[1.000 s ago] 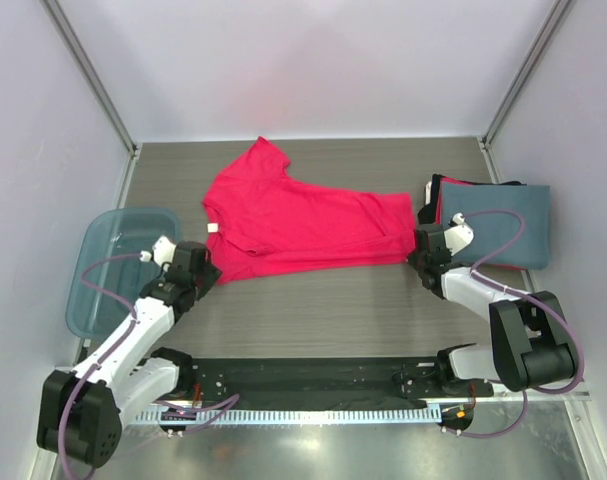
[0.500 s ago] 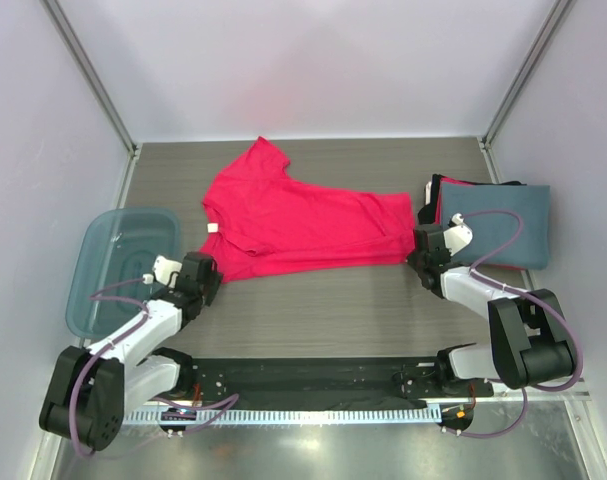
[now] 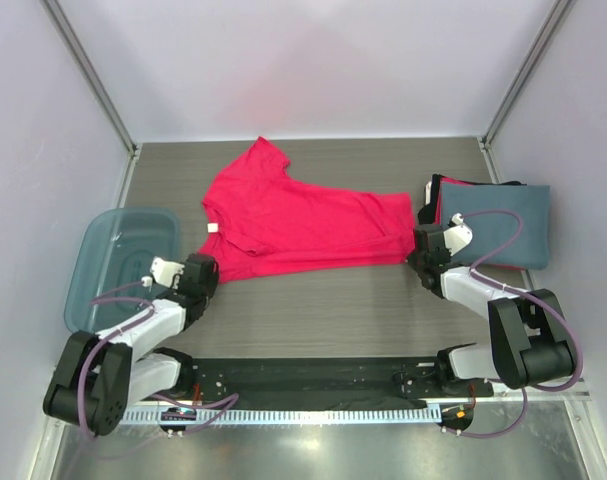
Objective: Fold and stack the t-shirts
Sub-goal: Fold the tshirt
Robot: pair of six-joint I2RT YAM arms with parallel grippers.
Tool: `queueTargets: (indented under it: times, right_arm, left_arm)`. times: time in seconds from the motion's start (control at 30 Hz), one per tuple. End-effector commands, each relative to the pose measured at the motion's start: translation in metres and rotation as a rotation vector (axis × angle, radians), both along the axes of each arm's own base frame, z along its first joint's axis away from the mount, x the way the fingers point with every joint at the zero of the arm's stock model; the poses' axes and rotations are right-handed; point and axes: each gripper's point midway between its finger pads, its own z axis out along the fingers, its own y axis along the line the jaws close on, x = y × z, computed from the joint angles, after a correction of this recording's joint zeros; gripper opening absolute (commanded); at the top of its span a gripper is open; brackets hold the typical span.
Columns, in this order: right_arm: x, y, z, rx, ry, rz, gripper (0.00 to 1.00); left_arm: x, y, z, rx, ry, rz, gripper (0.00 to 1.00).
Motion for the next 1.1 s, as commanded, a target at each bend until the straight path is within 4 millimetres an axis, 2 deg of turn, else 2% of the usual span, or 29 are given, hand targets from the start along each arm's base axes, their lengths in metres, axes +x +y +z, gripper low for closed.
queueTargets:
  times: [0.0, 0.03, 0.1, 0.17, 0.2, 0.23, 0.27, 0.3, 0.33, 0.37, 0.4, 0.43, 0.47, 0.5, 0.53, 0.57, 0.6, 0.63, 0.67, 0.7, 0.73, 0.77, 0.83, 0.93, 1.03, 1.07]
  right_arm:
    - [0.012, -0.001, 0.012, 0.001, -0.052, -0.004, 0.01]
    - [0.012, 0.0, 0.012, 0.004, -0.051, -0.003, 0.01]
    - [0.013, 0.002, 0.013, 0.012, -0.054, 0.007, 0.01]
    - [0.01, 0.002, 0.013, 0.011, -0.038, 0.009, 0.01]
    - [0.013, 0.002, 0.02, 0.012, -0.044, -0.001, 0.01]
    - [0.004, -0.001, 0.016, 0.004, 0.01, -0.014, 0.01]
    - [0.01, 0.0, 0.027, 0.005, -0.002, -0.018, 0.01]
    - [0.01, -0.001, 0.035, 0.003, -0.003, -0.022, 0.01]
    - [0.004, -0.003, 0.035, -0.007, 0.032, -0.026, 0.01]
    - [0.01, -0.001, 0.049, 0.0, 0.011, -0.025, 0.01]
    - [0.012, 0.0, 0.058, 0.012, -0.002, -0.021, 0.01]
    - [0.01, 0.002, 0.062, 0.014, 0.009, -0.013, 0.01]
    - [0.019, 0.004, 0.08, 0.024, -0.023, -0.009, 0.01]
    - [0.022, 0.006, 0.089, 0.03, -0.031, -0.004, 0.01]
    - [0.022, 0.005, 0.092, 0.022, -0.005, -0.004, 0.01]
    - [0.036, 0.008, 0.122, 0.028, -0.056, -0.001, 0.01]
    - [0.041, 0.008, 0.133, 0.016, -0.061, 0.01, 0.01]
    - [0.043, 0.008, 0.14, 0.01, -0.042, 0.014, 0.01]
    - [0.056, 0.008, 0.176, 0.016, -0.106, 0.011, 0.01]
    - [0.059, 0.006, 0.19, 0.009, -0.121, 0.014, 0.01]
    - [0.059, 0.006, 0.203, 0.012, -0.136, 0.025, 0.01]
    - [0.062, 0.005, 0.226, 0.016, -0.182, 0.022, 0.01]
    - [0.057, 0.0, 0.238, 0.012, -0.193, 0.02, 0.01]
    - [0.045, 0.005, 0.25, 0.037, -0.197, 0.054, 0.01]
    - [0.031, 0.008, 0.271, 0.065, -0.238, 0.079, 0.01]
    - [0.027, 0.009, 0.288, 0.071, -0.276, 0.085, 0.01]
  left_arm:
    - [0.014, 0.003, 0.0, 0.012, -0.064, 0.008, 0.21]
    - [0.015, 0.003, -0.005, 0.014, -0.051, 0.002, 0.1]
    - [0.017, 0.003, -0.003, 0.027, -0.03, -0.002, 0.0]
    - [0.02, 0.008, 0.006, 0.058, -0.01, 0.012, 0.0]
    - [0.019, 0.011, 0.009, 0.083, 0.013, 0.01, 0.0]
    - [0.019, 0.013, 0.014, 0.099, 0.021, 0.015, 0.0]
    - [0.012, 0.018, 0.015, 0.124, 0.059, 0.02, 0.0]
    - [0.02, 0.021, 0.031, 0.141, 0.036, 0.034, 0.0]
    - [0.021, 0.022, 0.036, 0.164, 0.044, 0.019, 0.0]
    - [0.021, 0.026, 0.042, 0.175, 0.052, 0.023, 0.0]
    - [0.028, 0.026, 0.057, 0.173, 0.027, 0.021, 0.0]
    - [0.032, 0.028, 0.066, 0.191, 0.026, 0.004, 0.0]
    - [0.032, 0.031, 0.071, 0.2, 0.041, 0.004, 0.0]
    - [0.044, 0.031, 0.091, 0.202, 0.015, 0.001, 0.0]
    - [0.048, 0.032, 0.099, 0.2, 0.02, -0.004, 0.0]
    - [0.046, 0.04, 0.103, 0.221, 0.058, -0.004, 0.0]
    - [0.052, 0.043, 0.116, 0.222, 0.053, 0.003, 0.0]
    - [0.066, 0.044, 0.144, 0.205, 0.011, 0.002, 0.0]
    - [0.066, 0.056, 0.156, 0.212, 0.024, 0.009, 0.0]
    - [0.069, 0.061, 0.169, 0.203, 0.011, 0.013, 0.0]
    - [0.075, 0.063, 0.2, 0.189, -0.052, 0.015, 0.0]
    - [0.072, 0.074, 0.208, 0.192, -0.054, 0.04, 0.0]
    - [0.066, 0.079, 0.237, 0.206, -0.1, 0.041, 0.0]
    - [0.059, 0.074, 0.26, 0.225, -0.126, -0.019, 0.0]
    - [0.05, 0.071, 0.299, 0.254, -0.191, -0.063, 0.0]
    - [0.043, 0.071, 0.326, 0.262, -0.242, -0.06, 0.0]
